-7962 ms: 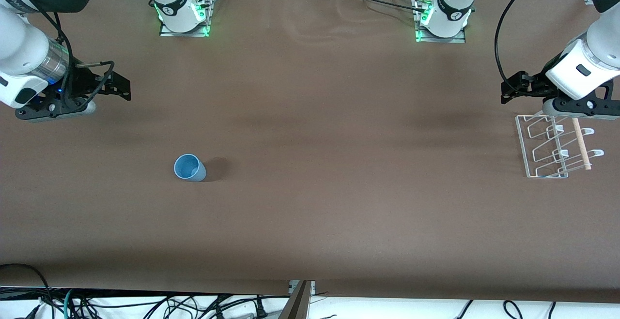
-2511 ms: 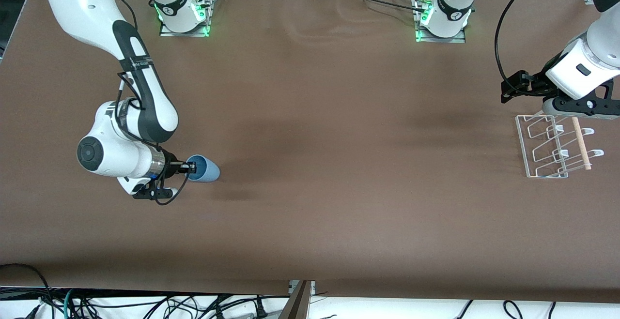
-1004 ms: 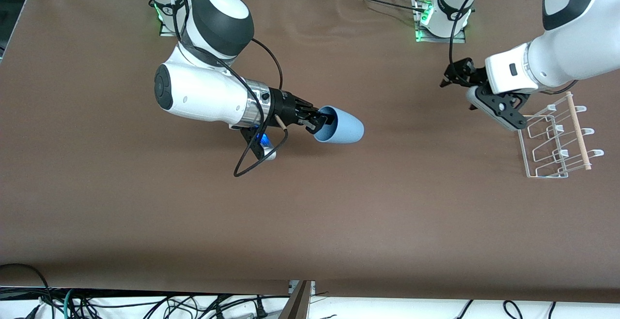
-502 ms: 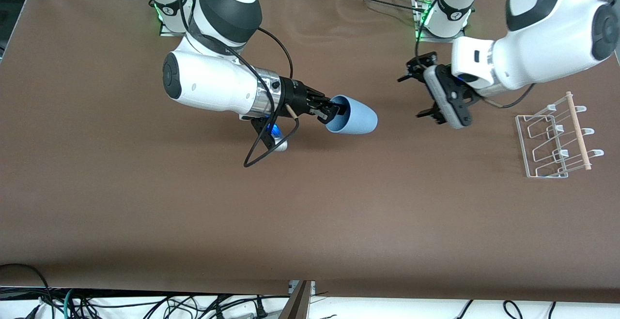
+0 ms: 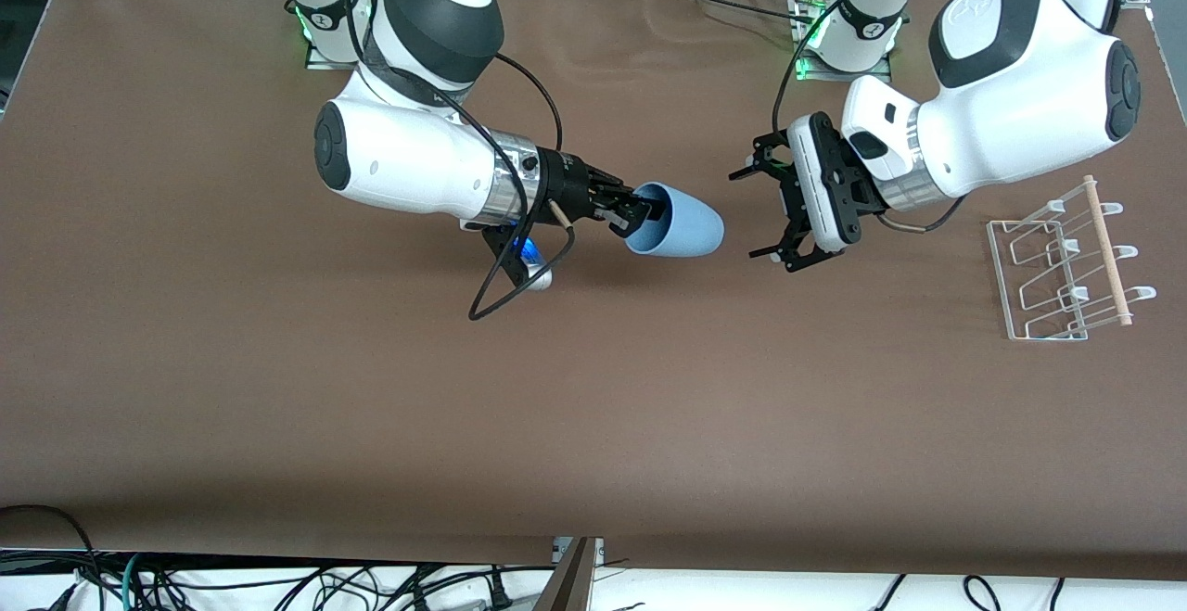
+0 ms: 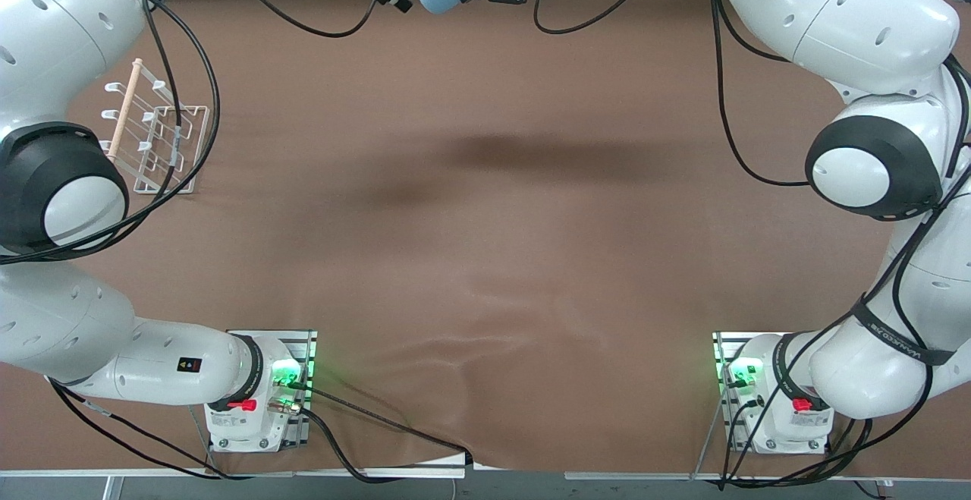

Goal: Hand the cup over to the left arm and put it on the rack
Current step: 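Close the left gripper on the cup bottom held by the right gripper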

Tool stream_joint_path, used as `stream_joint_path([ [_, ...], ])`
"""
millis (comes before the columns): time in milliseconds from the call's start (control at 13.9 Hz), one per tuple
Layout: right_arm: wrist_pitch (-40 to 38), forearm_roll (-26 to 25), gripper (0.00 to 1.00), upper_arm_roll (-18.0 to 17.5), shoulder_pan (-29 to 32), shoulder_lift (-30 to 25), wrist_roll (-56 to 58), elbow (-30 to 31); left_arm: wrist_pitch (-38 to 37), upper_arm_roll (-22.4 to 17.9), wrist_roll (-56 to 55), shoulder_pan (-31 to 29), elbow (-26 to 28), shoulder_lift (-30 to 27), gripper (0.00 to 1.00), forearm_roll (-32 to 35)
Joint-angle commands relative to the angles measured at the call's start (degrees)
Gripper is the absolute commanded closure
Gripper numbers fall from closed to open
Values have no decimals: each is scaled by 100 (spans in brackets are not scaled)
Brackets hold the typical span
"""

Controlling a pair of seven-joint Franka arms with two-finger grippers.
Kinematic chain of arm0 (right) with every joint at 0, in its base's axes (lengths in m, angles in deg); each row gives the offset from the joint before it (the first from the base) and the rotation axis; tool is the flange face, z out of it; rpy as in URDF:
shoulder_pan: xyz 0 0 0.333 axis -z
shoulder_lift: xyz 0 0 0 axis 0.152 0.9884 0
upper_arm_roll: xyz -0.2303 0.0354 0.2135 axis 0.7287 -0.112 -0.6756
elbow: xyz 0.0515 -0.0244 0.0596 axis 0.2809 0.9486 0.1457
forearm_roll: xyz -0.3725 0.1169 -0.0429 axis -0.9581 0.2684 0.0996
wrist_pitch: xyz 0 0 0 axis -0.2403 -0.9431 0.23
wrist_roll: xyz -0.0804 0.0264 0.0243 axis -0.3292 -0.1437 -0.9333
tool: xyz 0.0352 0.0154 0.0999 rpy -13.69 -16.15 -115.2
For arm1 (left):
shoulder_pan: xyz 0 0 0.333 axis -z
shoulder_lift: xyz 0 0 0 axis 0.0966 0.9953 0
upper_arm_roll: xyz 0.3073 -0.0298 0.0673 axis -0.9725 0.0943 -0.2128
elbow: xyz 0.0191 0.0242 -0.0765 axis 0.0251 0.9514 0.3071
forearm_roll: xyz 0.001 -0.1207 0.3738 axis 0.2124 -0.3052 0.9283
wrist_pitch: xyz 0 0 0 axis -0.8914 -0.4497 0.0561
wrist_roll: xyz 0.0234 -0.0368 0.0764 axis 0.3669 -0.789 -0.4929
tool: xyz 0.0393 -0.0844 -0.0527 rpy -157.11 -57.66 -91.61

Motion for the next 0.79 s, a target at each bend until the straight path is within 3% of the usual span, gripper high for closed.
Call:
stream_joint_path([
  [0, 28, 100, 100, -45, -23, 88, -86, -176, 451, -17, 539, 226, -219, 285, 0, -356],
  [287, 116, 100, 100, -45, -23, 88, -94, -176, 725, -8, 602, 420, -219, 444, 0, -392],
  [359, 142, 100, 100, -45, -23, 88, -94, -185, 813, -8, 645, 429, -219, 444, 5, -392],
  [430, 194, 92, 100, -45, -23, 88, -94, -176, 909, -8, 811, 490, -219, 444, 16, -392],
  [574, 230, 91, 100, -45, -23, 88, -94, -185, 998, -8, 1015, 525, -220, 444, 64, -409],
  [646, 230, 91, 100, -36, -23, 88, -86, -185, 989, -16, 1024, 525, -219, 444, 82, -479],
  [717, 239, 91, 100, -36, -23, 88, -86, -185, 989, -8, 1033, 525, -219, 444, 92, -567],
])
